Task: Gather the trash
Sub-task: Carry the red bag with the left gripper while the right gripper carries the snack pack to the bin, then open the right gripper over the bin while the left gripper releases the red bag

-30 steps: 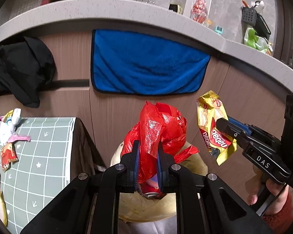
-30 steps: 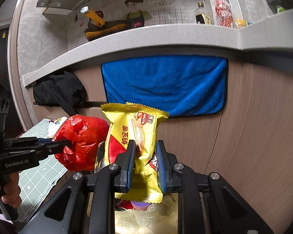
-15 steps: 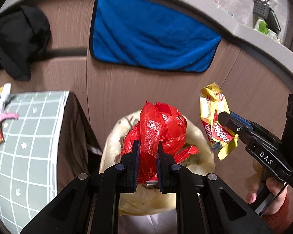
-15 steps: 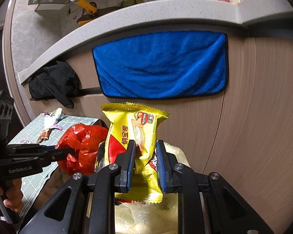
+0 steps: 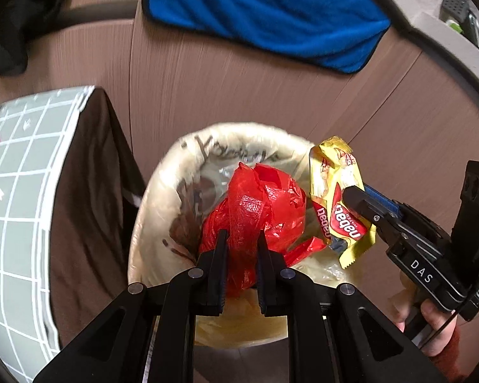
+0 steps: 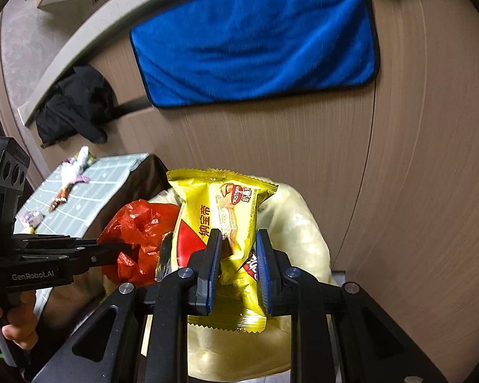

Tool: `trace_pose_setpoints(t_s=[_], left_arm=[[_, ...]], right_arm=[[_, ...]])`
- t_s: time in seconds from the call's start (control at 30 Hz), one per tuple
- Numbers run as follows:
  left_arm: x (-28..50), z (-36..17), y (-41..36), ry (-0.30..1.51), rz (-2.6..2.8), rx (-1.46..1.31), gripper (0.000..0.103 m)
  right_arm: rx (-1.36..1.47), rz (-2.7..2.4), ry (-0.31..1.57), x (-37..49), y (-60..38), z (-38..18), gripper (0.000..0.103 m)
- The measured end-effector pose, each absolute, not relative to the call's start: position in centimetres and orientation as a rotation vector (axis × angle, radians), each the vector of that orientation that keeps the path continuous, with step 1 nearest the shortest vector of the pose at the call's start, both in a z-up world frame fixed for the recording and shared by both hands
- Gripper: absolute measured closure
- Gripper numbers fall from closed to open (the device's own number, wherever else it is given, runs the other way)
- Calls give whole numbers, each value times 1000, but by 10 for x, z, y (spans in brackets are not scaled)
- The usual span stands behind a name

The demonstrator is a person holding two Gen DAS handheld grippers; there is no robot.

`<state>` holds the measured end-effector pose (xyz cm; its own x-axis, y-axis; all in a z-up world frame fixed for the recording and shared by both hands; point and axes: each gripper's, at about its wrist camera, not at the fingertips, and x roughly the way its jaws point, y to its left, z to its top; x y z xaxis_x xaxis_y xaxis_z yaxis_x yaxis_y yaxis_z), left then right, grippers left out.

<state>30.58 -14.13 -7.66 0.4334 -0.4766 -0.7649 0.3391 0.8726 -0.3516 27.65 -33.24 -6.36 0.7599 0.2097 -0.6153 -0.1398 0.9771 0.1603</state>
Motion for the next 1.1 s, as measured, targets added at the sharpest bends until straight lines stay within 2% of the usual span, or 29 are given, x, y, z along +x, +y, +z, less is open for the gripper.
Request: trace_pose_setpoints(t_s=[0.77, 0.83, 0.93, 1.1], left_arm=[[321, -106, -147, 1096, -507, -178, 86], [321, -103, -144, 1082, -524, -202, 80], [319, -94, -137, 1044, -533, -235, 60], [317, -72, -116, 974, -521, -279, 57]], right_arm=[[94, 179, 773, 286, -331, -93, 80], [97, 180, 773, 286, -331, -92, 76], [98, 171, 762, 285, -329, -89, 62], [116, 141, 720, 278, -331, -76, 60]])
